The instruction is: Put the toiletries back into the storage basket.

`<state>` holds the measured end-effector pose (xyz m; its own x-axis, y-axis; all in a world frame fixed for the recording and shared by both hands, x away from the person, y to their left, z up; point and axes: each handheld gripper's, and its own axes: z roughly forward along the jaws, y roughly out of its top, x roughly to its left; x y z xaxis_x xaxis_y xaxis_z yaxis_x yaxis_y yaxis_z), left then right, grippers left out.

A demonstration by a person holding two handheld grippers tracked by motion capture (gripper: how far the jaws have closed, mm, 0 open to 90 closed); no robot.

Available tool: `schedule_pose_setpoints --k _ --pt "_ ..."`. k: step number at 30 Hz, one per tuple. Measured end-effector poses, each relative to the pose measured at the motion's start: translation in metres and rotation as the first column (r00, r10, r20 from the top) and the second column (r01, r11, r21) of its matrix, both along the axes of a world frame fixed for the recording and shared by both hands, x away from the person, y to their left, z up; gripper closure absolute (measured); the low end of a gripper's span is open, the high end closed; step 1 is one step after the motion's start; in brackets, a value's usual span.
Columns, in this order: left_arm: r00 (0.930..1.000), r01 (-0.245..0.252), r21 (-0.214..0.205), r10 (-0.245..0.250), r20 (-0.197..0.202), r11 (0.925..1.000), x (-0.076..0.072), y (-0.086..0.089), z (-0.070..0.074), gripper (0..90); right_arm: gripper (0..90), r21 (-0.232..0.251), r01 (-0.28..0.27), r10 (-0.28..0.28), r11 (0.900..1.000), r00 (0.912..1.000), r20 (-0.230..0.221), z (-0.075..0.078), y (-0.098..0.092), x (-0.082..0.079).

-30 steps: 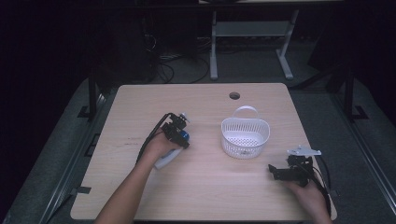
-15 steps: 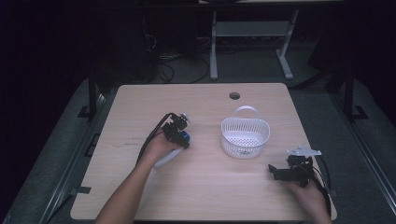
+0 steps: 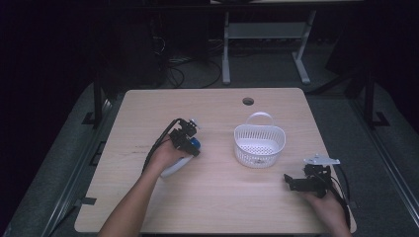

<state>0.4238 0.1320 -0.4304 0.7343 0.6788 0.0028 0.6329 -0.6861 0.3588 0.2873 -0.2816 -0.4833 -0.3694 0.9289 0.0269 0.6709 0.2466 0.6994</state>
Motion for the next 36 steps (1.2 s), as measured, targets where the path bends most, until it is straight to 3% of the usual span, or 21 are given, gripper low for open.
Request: schedule_pose_setpoints --k 10,18,25,36 --pt "0.9977 0.03 -0.08 -0.025 0.062 0.9963 -0.013 0.014 0.021 37.3 0.9 0.0 0.0 0.0 1.0 1.0 0.0 0.0 0.0 0.0" --pt "0.9927 0.043 -0.173 -0.022 0.119 0.984 -0.024 0.031 0.031 37.4 0.9 0.0 0.0 0.0 1.0 1.0 0.0 0.0 0.0 0.0" --pt "0.9901 0.04 -0.264 -0.002 0.141 0.9637 -0.032 0.05 0.039 37.4 0.9 0.0 0.0 0.0 1.0 1.0 0.0 0.0 0.0 0.0" --pt "0.9805 0.049 -0.392 0.031 0.194 0.9188 -0.041 0.081 0.047 37.5 0.9 0.0 0.0 0.0 1.0 1.0 0.0 0.0 0.0 0.0"
